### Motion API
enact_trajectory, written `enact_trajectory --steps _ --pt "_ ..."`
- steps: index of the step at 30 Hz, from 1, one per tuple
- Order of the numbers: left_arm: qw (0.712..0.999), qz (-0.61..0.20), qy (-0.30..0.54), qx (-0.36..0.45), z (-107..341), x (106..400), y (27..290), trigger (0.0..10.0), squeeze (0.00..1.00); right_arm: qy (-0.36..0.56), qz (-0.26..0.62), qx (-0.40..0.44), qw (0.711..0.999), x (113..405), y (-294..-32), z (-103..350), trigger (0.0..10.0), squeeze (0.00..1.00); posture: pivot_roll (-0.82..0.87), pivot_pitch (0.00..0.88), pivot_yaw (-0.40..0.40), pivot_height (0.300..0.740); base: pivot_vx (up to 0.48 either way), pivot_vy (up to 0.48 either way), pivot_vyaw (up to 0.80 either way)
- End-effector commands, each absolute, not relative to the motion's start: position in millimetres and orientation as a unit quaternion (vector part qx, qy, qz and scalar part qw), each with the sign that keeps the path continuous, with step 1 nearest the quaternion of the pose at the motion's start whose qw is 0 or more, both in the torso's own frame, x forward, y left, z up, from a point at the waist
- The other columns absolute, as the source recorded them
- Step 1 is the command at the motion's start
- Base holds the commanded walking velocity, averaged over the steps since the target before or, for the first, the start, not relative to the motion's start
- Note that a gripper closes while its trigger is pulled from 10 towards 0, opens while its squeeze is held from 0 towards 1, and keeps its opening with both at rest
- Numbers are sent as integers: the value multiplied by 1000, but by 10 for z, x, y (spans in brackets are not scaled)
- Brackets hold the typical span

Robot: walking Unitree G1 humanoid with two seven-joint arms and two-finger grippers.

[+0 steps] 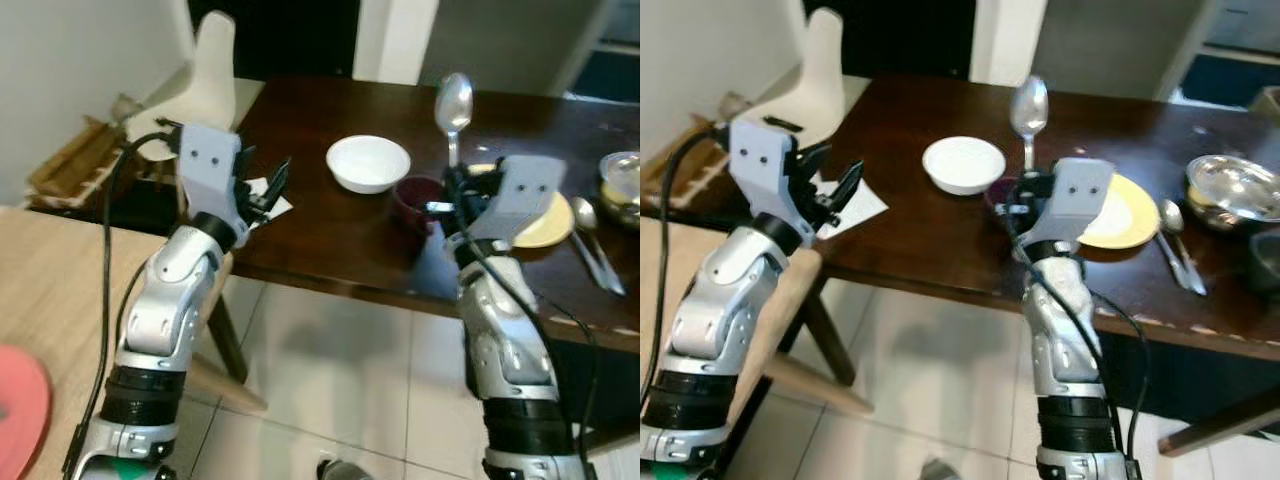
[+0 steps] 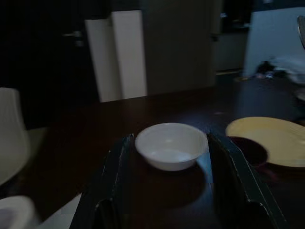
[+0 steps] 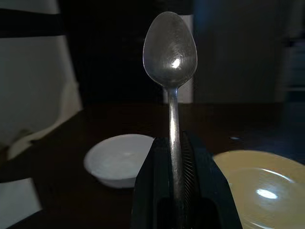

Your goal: Setting the table

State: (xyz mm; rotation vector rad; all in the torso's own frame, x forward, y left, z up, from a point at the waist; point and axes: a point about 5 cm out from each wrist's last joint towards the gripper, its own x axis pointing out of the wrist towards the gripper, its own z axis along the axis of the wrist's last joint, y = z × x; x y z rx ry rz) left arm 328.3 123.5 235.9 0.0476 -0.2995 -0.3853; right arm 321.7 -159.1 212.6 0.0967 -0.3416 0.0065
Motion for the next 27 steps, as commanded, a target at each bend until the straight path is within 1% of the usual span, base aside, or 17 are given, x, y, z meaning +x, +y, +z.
enact_trajectory --steps 1,14,20,25,27 --pt "971 -191 -143 19 2351 3281 1251 10000 0 -167 7 53 984 3217 -1563 2115 10000 0 -131 0 63 740 0 0 -800" --pt "973 -191 -132 -10 2345 3284 1255 10000 0 -168 11 53 984 3215 -1557 2118 10000 0 -134 0 61 740 0 0 -800" --pt "976 -178 -125 -20 2344 3302 1263 10000 0 -166 24 59 984 3216 -1537 2126 10000 0 -136 0 60 740 0 0 -798" --pt "977 -163 -135 -14 2356 3315 1294 10000 0 -169 57 68 982 3204 -1485 2157 10000 0 -139 0 61 740 0 0 0" --pt "978 -157 -140 -7 2361 3323 1309 10000 0 -175 87 81 977 3171 -1425 2193 10000 0 -139 0 61 740 471 0 0"
